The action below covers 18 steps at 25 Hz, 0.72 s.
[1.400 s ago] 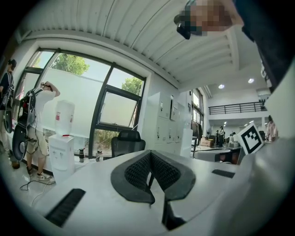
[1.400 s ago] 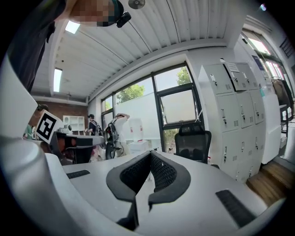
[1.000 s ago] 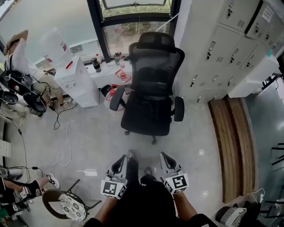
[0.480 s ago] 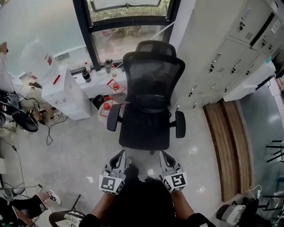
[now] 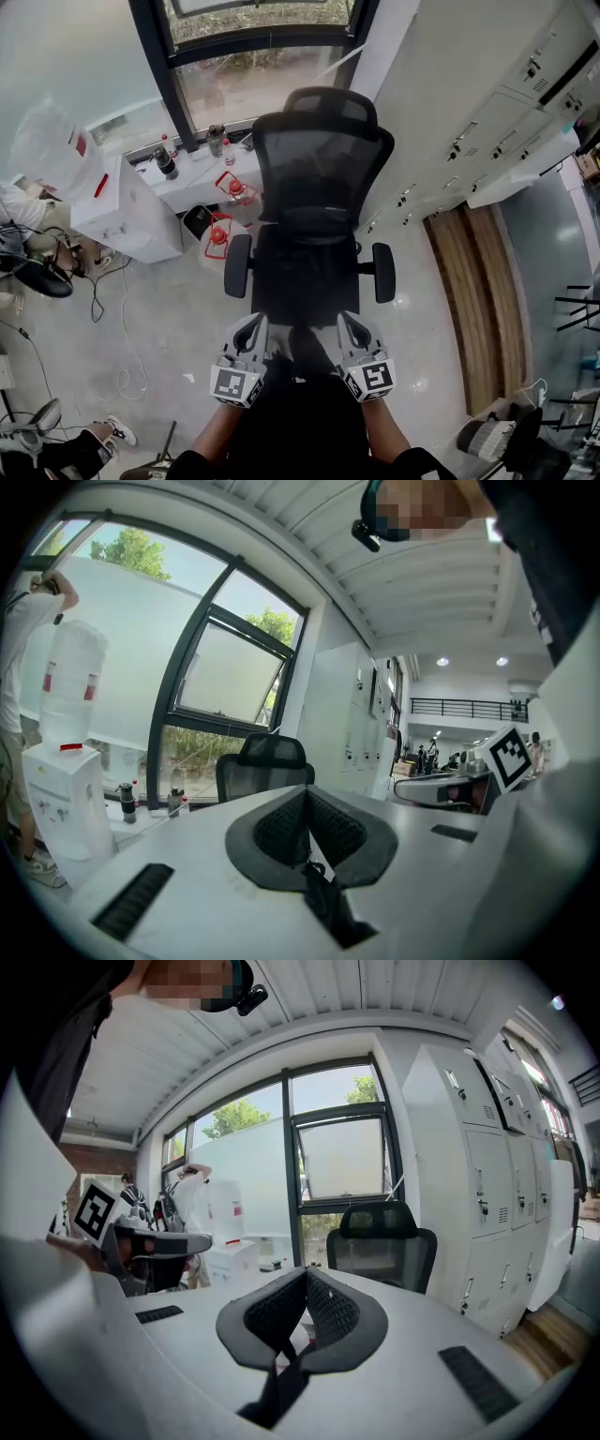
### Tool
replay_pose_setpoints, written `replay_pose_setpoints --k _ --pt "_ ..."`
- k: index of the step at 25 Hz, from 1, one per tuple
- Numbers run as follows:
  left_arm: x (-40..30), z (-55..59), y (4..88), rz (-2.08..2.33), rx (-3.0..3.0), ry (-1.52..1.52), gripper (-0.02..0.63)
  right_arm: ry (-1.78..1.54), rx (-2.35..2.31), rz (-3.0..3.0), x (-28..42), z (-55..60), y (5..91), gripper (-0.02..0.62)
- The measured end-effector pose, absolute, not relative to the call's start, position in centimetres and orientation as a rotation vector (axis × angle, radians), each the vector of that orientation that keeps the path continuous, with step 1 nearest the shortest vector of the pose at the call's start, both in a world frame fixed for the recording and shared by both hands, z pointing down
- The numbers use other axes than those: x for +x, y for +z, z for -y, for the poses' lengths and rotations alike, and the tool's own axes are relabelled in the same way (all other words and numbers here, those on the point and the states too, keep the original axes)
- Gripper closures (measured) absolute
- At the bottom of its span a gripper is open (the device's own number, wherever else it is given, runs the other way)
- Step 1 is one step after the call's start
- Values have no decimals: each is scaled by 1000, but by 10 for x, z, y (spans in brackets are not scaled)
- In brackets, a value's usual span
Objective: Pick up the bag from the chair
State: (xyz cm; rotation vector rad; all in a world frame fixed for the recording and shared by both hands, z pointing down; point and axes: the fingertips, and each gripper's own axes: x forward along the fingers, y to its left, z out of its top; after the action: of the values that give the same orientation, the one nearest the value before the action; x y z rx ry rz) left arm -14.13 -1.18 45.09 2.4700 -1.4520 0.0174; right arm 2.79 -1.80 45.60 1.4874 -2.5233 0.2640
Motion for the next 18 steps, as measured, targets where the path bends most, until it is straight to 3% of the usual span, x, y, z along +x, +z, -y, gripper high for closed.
replay_pose_setpoints --k 18 --pt "-111 178 518 1398 2386 188 607 416 1444 2454 66 203 524 597"
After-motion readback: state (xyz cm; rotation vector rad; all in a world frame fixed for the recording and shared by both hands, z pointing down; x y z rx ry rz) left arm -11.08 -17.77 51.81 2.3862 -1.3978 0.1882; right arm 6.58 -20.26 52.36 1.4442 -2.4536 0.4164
